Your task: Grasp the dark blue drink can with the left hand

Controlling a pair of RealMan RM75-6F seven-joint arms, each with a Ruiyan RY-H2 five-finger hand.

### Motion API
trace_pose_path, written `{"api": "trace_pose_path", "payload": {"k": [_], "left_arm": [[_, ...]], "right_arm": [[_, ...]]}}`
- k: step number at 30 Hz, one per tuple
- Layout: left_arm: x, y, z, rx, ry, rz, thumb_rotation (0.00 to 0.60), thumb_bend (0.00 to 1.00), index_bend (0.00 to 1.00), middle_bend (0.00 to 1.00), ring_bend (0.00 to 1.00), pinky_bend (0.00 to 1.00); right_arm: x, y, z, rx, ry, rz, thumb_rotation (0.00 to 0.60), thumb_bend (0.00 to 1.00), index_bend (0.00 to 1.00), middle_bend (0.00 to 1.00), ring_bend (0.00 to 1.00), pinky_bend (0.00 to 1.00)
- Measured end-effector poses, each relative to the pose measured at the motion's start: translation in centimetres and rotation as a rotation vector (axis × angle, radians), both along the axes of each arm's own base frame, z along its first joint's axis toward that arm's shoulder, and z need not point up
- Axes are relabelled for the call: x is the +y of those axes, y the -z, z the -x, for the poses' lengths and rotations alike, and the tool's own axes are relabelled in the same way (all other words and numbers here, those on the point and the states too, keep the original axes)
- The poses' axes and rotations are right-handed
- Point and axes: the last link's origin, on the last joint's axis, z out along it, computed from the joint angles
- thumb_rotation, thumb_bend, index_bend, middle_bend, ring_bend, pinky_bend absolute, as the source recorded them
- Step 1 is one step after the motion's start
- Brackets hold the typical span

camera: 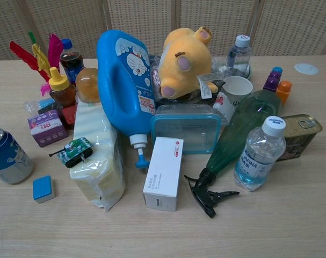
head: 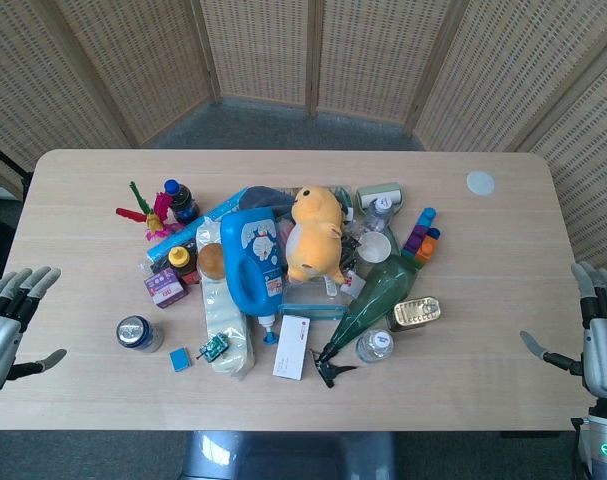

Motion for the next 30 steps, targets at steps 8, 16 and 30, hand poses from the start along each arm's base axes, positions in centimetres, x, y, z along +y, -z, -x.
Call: {"api": "trace_pose_path", "payload": {"k": [8,16,30], "left_arm": [[0.0,0.6,0.1,0.001,-0.005,0.046,0.6,0.05,0.0,0.0,0.0,0.0],[2.1,1.8,0.8,0.064,0.025,0.206,0.6,0.04,0.0,0.0,0.0,0.0],[8.2,6.5,0.1,0.245,0.229,0.487,0.6,0.0,0.0,0.0,0.0,0.0]], "right_arm": [[0.2,-0.3,0.1,-0.015,-0.002,0.001,0.452,0.0,0.0,0.0,0.0,0.0],[0.3,-0.8,0.3,-0.025,0.013,0.016,0.453,0.0,0.0,0.0,0.0,0.0],[0.3,-1.0,0.5,-0.029,0.031,0.025,0.45,0.0,0.0,0.0,0.0,0.0]]}}
